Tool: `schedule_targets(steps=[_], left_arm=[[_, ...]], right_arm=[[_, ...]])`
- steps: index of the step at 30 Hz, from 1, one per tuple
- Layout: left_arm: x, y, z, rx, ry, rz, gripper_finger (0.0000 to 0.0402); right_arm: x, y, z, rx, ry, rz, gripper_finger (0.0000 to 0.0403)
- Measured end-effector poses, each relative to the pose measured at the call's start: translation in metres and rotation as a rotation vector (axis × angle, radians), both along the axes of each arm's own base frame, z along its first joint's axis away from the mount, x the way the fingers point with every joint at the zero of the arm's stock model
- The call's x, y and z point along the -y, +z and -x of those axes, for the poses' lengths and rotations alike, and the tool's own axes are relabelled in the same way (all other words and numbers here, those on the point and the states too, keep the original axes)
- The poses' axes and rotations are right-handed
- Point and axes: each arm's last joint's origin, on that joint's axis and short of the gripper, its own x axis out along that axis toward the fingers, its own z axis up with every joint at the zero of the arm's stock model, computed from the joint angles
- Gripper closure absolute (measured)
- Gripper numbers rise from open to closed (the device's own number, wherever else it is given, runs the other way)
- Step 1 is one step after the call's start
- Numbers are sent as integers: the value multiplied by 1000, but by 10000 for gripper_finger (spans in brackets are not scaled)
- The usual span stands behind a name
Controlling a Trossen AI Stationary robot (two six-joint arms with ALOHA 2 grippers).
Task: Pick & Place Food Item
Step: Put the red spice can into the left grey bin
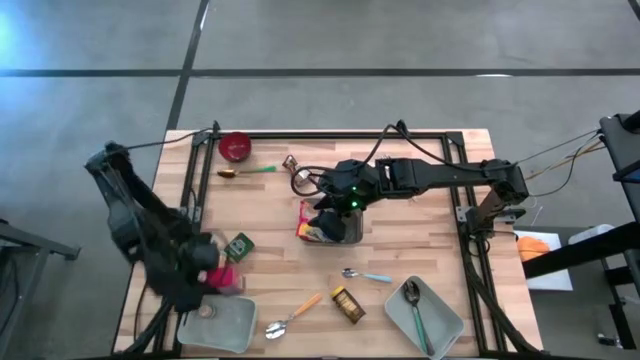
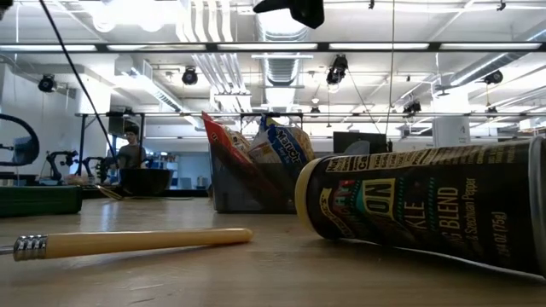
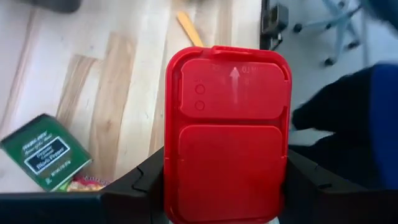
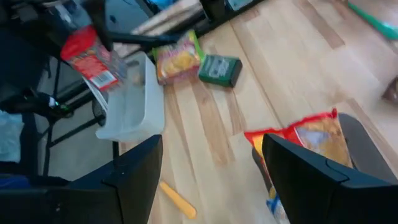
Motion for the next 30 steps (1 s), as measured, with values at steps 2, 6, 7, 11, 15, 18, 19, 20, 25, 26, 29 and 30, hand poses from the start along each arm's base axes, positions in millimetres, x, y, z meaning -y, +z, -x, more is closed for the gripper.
schedule_targets(steps=[2,6,7,11,15,18,19,20,25,26,29,30], left_arm=[[15,-8,3,-13,-48,-51,205],[39,-28,1,-89,-101,-120,205],[44,-33,-1,-116,-113,-121,205],[65,-47,-11,-133,-207,-105,205],[75,-57,-18,-117,-255,-133,205],[78,-63,-20,-120,-280,-180,205],[78,-65,-21,-123,-290,-192,205],[79,-68,-22,-127,-300,-206,205],[79,-82,-23,-146,-326,-274,205],[78,-85,-22,-152,-326,-282,205],[75,-94,-20,-166,-326,-298,205],[74,-96,-20,-169,-326,-301,205]], right_arm=[[0,-3,2,-30,5,0,130],[-3,-14,7,-114,32,25,130],[-4,-17,8,-136,40,32,130],[-11,-32,11,-193,70,45,130],[-21,-49,14,-247,93,46,130],[-28,-59,16,-283,82,18,130],[-30,-61,17,-292,78,11,130],[-32,-62,17,-299,74,2,130],[-42,-59,18,-281,56,-45,130],[-44,-57,18,-271,56,-51,130],[-49,-52,18,-225,66,-61,130],[-50,-50,18,-213,70,-63,130]])
